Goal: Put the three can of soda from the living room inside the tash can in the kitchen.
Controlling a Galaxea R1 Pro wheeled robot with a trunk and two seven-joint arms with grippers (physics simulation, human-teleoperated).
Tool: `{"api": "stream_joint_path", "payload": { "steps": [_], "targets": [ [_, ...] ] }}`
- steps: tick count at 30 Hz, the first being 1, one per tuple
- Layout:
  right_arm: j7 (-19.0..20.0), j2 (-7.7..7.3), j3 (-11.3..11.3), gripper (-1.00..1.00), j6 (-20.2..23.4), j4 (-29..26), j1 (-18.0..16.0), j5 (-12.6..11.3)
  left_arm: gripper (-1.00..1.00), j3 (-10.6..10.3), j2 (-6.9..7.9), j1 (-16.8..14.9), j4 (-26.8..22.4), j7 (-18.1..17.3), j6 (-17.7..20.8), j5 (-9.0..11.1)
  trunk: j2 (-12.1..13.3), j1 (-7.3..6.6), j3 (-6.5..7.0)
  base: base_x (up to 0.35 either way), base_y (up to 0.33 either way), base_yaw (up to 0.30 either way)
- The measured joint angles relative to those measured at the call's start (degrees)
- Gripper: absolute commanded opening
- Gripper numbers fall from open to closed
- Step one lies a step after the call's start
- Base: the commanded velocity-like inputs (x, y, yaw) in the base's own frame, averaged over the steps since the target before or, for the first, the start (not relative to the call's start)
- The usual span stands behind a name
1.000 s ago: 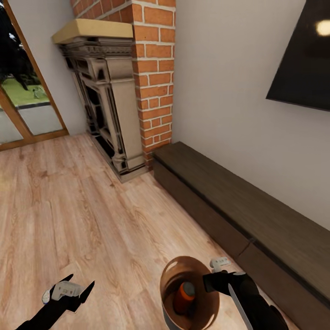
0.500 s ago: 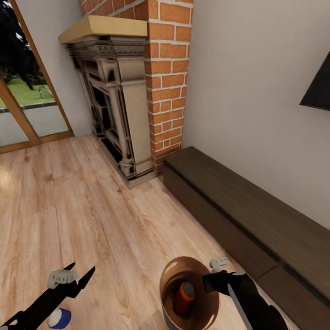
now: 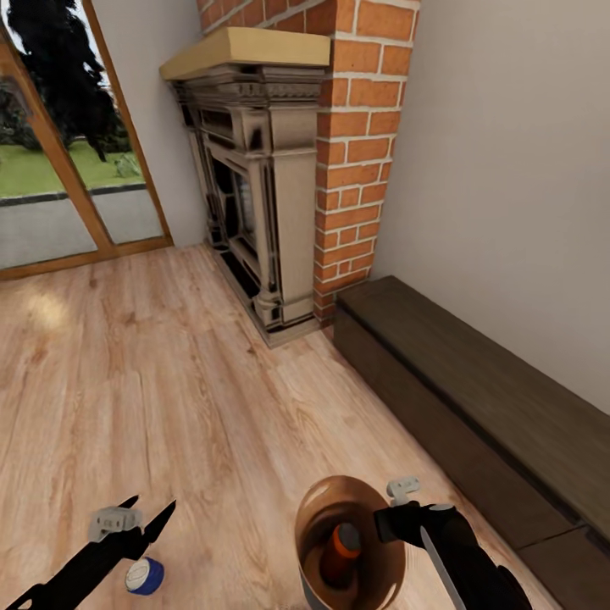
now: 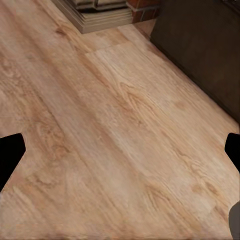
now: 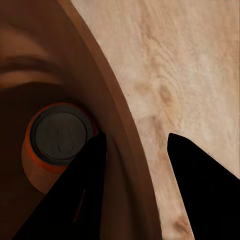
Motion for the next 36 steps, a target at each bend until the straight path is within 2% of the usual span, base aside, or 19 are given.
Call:
{"api": "stream_joint_path", "payload": {
  "steps": [12, 19, 21, 22, 25, 28, 34, 36],
  "targets": [
    [0.0, 0.0, 0.2, -1.0, 0.0, 0.0, 0.0, 0.0, 1.0, -0.1, -0.4, 0.0, 0.3, 0.2, 0.0, -0.4, 0.0, 0.0, 0.0, -0.165, 0.26, 0.248],
    [0.1, -0.07, 0.3, -1.0, 0.8, -0.6, 0.0, 0.2, 1.0, -0.2, -0.46, 0.0, 1.8, 0.3, -0.1, -0.6, 0.0, 0.0, 0.0, -0.029, 0.271, 0.248],
    [0.1, -0.06, 0.2, -1.0, 3.8, -0.9, -0.2, -0.1, 1.0, -0.3, -0.53, -0.1, 2.4, 0.4, -0.1, -0.6, 0.0, 0.0, 0.0, -0.003, 0.18, 0.247],
    [0.1, -0.11, 0.2, -1.0, 6.9, -1.1, -0.6, 0.0, 1.0, -0.4, -0.6, -0.1, 2.6, 0.5, -0.1, -0.7, 0.0, 0.0, 0.0, 0.006, 0.156, 0.247],
    [0.1, -0.31, 0.2, -1.0, 9.8, -1.3, -1.0, 0.8, 1.0, -0.5, -0.66, -0.1, 3.4, 0.6, -0.6, -0.7, 0.0, 0.0, 0.0, 0.092, 0.136, 0.246],
    [0.1, -0.73, 0.2, -1.0, 11.5, -1.5, -3.3, 0.9, 1.0, -0.5, -0.69, -0.2, 5.0, 0.6, -1.9, -0.8, 0.0, 0.0, -0.03, 0.238, 0.119, 0.246],
    [0.2, -0.23, 0.2, -1.0, 12.0, -1.5, -4.5, 5.7, 1.0, -0.5, -0.7, -0.2, 5.6, 0.7, -2.5, -0.8, 0.0, 0.0, -0.18, 0.299, 0.114, 0.218],
    [0.2, -0.18, 0.3, -1.0, 12.0, -1.5, -4.5, 6.0, 1.0, -0.5, -0.7, -0.2, 5.6, 0.7, -2.5, -0.8, 0.0, 0.0, -0.22, 0.311, 0.097, 0.091]
  ]
}}
